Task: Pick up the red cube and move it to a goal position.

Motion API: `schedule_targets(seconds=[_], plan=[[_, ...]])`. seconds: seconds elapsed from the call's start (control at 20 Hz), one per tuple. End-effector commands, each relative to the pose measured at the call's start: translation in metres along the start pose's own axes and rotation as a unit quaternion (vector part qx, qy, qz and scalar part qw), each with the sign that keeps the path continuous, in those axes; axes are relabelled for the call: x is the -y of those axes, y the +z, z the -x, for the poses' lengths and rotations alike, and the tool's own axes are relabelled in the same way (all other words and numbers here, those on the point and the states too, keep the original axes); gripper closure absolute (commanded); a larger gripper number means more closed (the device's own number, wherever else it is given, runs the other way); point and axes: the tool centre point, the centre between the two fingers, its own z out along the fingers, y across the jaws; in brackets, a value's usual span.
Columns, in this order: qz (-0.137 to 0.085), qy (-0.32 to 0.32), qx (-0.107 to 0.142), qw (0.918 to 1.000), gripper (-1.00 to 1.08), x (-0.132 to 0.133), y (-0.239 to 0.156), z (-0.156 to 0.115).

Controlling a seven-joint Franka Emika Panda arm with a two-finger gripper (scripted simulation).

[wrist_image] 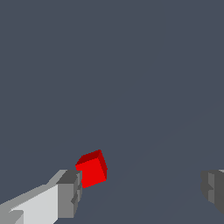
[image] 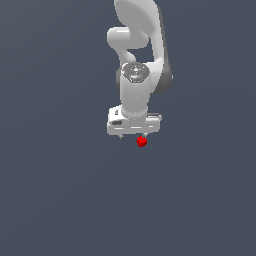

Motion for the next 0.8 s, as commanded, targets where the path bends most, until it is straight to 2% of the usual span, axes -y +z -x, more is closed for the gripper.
schedule_targets(seconds=[0.0,0.3,0.75], plan=[[0.000,-0.014,0.000,0.9999,-0.92,0.005,0.011,0.004],[0.000,-0.064,-0.001,0.9980,-0.92,0.024,0.050,0.019],[0.002,-0.142,-0.003,0.9898,-0.92,0.048,0.112,0.045]])
